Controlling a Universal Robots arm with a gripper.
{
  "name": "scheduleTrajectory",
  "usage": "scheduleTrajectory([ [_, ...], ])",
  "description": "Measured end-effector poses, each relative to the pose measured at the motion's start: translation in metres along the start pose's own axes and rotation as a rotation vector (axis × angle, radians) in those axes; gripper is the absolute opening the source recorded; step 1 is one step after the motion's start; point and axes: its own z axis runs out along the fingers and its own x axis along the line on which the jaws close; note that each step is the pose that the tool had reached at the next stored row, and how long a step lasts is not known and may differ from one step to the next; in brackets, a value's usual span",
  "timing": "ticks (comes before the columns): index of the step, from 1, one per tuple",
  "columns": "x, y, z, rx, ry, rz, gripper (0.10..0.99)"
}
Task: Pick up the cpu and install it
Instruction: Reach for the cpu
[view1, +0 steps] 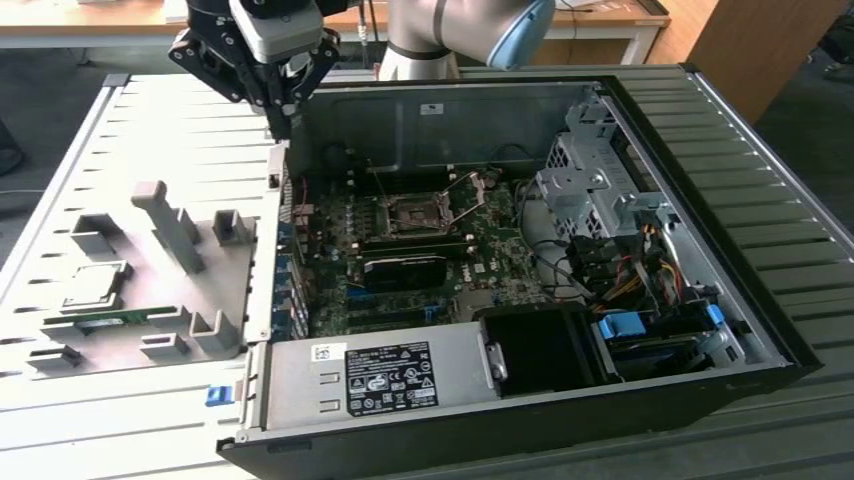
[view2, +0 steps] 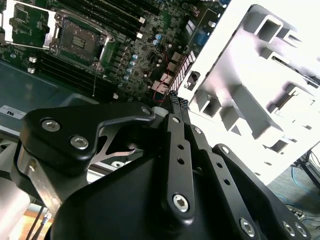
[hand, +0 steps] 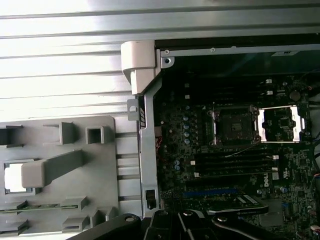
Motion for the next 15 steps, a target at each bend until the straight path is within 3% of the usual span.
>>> scheduleTrajectory([
  [15,0.0104,-0.0009,0.0012,0.000,0.0000,0.000,0.106],
])
